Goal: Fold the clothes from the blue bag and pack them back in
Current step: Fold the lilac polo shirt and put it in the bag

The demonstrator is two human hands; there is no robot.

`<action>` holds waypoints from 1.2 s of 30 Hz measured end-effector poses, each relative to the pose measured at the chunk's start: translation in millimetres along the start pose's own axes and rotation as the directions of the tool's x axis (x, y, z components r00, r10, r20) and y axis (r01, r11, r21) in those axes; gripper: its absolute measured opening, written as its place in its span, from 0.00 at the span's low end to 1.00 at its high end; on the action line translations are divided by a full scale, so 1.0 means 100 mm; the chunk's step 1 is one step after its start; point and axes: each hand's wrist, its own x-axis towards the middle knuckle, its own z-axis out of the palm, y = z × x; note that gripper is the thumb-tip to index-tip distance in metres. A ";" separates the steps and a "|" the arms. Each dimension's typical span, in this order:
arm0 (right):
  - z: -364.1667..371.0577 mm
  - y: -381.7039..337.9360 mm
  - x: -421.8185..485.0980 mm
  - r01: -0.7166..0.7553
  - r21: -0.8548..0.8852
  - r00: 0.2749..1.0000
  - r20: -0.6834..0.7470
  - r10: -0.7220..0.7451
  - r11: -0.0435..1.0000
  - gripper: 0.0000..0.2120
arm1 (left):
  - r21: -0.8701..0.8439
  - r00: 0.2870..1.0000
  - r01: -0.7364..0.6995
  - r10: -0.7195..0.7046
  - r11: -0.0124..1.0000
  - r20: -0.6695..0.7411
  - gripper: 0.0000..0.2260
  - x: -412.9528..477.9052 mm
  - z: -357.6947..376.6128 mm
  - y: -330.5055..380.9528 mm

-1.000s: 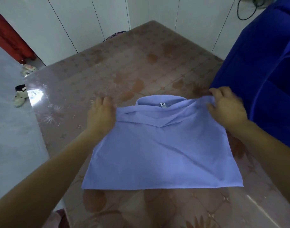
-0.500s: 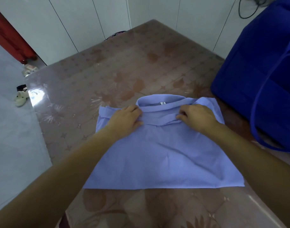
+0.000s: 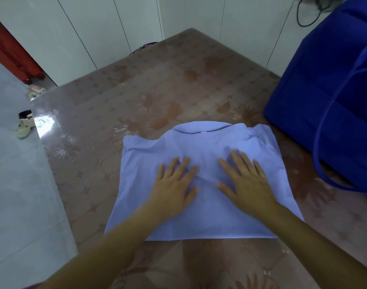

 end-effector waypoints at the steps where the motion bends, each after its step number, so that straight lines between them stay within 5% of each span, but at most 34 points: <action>1: 0.04 0.07 -0.07 -0.025 -0.033 0.997 0.071 0.027 0.999 0.34 | 0.018 0.997 0.048 -0.049 0.999 0.062 0.26 -0.08 0.06 -0.07; 5: -0.01 0.37 -0.22 -0.160 -0.086 0.980 0.108 0.169 0.983 0.37 | 0.010 0.936 0.341 -0.341 0.940 0.088 0.33 -0.38 0.07 -0.46; 8: -0.16 0.41 -0.38 -0.414 0.051 0.906 0.115 0.407 0.909 0.35 | -0.150 0.802 0.597 -0.590 0.788 0.091 0.38 -0.70 -0.01 -0.61; 12: -0.28 0.30 -0.62 -0.569 0.254 0.816 0.052 0.576 0.782 0.33 | -0.472 0.704 0.650 -0.705 0.595 0.081 0.30 -0.95 -0.10 -0.63; 17: -0.22 0.28 -0.71 -0.597 0.220 0.802 0.170 0.572 0.771 0.31 | -0.561 0.702 0.636 -0.699 0.530 0.135 0.24 -0.99 -0.18 -0.35; 25: -0.24 0.20 -1.61 -0.606 0.272 0.794 0.258 0.550 0.748 0.27 | -0.442 0.786 0.599 -0.595 0.668 0.165 0.24 -1.72 -0.25 -0.17; 32: -0.12 -0.05 -2.50 -0.546 0.202 0.837 0.173 0.519 0.813 0.39 | -0.441 0.711 0.689 -0.654 0.575 0.259 0.26 -2.52 -0.12 0.03; 36: -0.16 -0.19 -2.47 -0.509 -0.042 0.857 0.070 0.510 0.860 0.37 | -0.508 0.729 0.641 -0.662 0.575 0.172 0.28 -2.43 -0.22 0.13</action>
